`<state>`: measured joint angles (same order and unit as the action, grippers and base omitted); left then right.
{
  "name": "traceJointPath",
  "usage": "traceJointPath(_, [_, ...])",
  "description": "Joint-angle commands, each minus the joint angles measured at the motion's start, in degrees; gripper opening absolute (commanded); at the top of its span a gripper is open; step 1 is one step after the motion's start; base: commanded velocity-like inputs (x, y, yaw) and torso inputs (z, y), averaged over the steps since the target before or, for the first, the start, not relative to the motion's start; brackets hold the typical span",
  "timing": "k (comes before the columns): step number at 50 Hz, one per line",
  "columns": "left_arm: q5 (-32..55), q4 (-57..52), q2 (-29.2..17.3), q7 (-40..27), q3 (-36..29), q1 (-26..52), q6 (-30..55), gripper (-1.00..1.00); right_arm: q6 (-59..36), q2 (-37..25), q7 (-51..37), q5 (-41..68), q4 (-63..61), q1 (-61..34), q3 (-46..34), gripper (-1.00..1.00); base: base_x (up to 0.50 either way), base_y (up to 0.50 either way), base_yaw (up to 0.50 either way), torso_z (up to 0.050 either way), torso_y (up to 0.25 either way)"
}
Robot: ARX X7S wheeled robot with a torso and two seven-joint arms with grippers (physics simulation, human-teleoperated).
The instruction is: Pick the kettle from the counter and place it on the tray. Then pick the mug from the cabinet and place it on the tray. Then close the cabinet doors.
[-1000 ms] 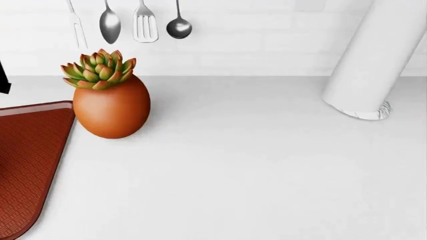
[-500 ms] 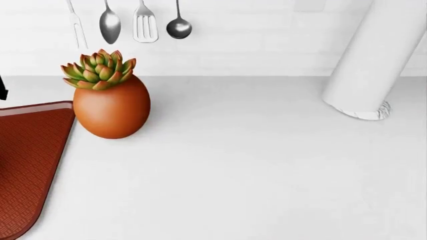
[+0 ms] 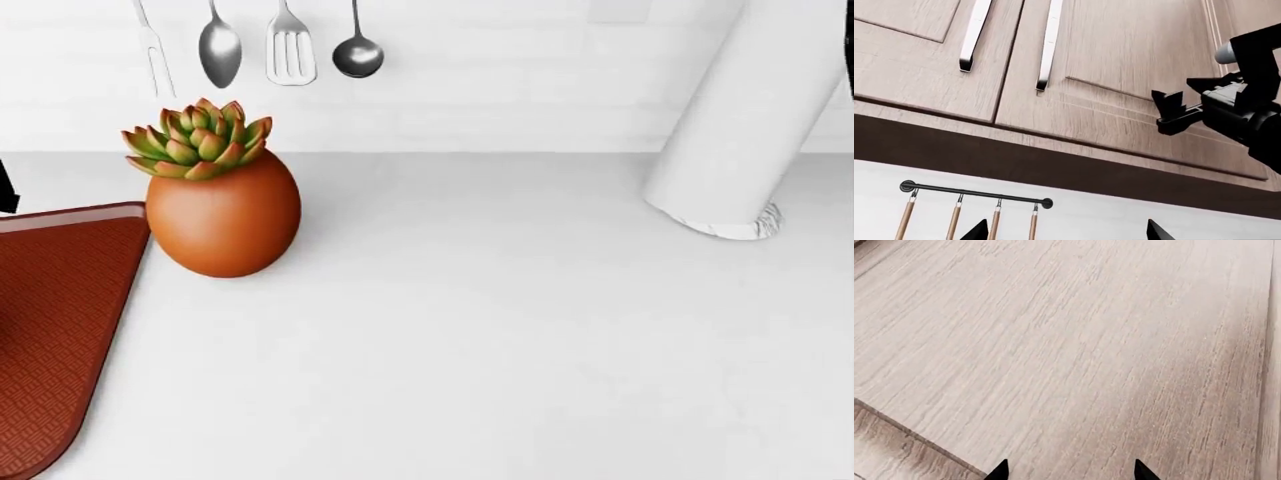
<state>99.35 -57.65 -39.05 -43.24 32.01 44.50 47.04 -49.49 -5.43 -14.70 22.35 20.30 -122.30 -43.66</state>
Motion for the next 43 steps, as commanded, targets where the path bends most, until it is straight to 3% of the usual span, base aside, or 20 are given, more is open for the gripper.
traceJointPath(1, [-1.07, 0.04, 0.95, 1.48, 1.37, -1.81, 0.58, 1.00, 1.35, 0.90, 3.10, 9.67, 11.89, 3.20, -1.80, 1.00, 0.02, 0.00, 0.01, 0.000, 0.000])
traceJointPath(21, [2.29, -0.20, -0.97, -2.26, -0.45, 1.79, -0.42, 1.00, -8.48, -3.23, -1.39, 18.58, -3.58, -4.01, 8.26, 1.00, 0.00, 0.00, 0.00, 0.000, 0.000])
traceJointPath(43, [2.04, -0.20, -0.23, -3.17, -2.57, 3.46, 0.26, 1.00, -16.68, -8.41, -7.57, 26.91, -18.39, -1.78, 16.63, 1.00, 0.00, 0.00, 0.00, 0.000, 0.000])
